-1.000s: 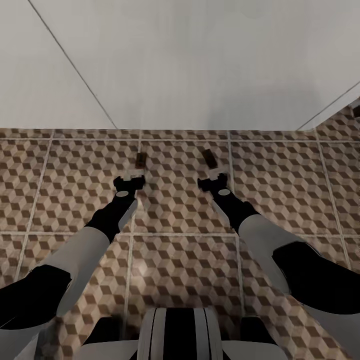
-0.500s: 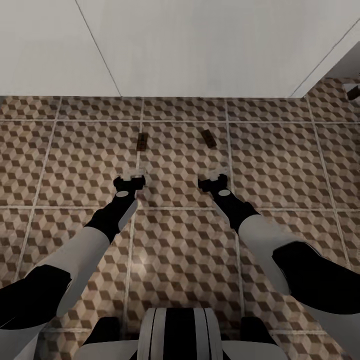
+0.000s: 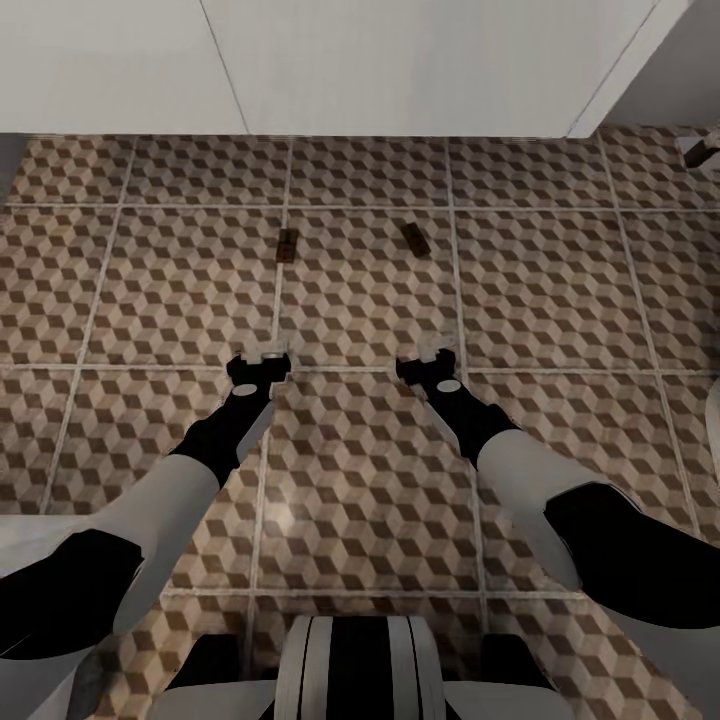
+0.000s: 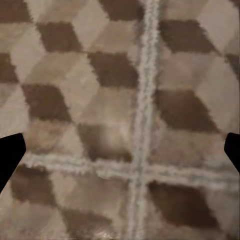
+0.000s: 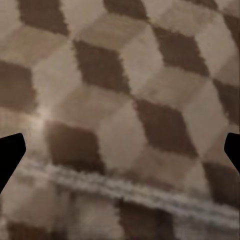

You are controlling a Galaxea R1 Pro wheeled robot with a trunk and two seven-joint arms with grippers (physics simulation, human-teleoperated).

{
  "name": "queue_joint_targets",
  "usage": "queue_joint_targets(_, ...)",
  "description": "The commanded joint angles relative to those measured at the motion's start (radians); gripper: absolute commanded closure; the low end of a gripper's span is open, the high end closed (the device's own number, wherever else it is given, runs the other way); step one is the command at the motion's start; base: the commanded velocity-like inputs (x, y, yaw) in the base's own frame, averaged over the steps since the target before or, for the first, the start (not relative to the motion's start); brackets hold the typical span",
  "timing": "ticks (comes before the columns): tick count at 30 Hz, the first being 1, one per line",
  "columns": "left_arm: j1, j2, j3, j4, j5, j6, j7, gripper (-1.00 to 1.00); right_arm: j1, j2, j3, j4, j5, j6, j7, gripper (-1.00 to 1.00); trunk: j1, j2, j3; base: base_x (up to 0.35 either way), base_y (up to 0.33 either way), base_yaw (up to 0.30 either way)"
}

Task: Take the four mousetraps from the cabinet in the bathroom and place them on the bathroom floor. Make sure all four end up on the same floor surface, and ensure that at least two of them are either under or directly next to the same bathroom sink.

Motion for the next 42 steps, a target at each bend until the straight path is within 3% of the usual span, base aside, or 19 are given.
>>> queue_joint_targets(1, 0.0, 0.001, -0.007, -0.001, 0.007, 0.005, 0.009, -1.0, -0.001, 0.0, 0.007, 0.001, -0.003, -0.002, -0.006, -1.0, -0.001, 0.0, 0.0, -0.336, 0.0, 0.0)
queue_joint_targets(32, 0.002, 0.001, -0.007, 0.017, 0.007, 0.004, 0.008, -1.0, -0.001, 0.0, 0.007, 0.005, -0.003, -0.003, -0.006, -1.0, -0.001, 0.0, 0.0, -0.336, 0.0, 0.0)
queue_joint_targets(42, 0.003, 0.0, -0.007, 0.005, 0.008, 0.004, 0.009, -1.0, -0.001, 0.0, 0.006, 0.022, -0.002, -0.004, -0.006, -1.0, -0.001, 0.0, 0.0, -0.107, 0.0, 0.0)
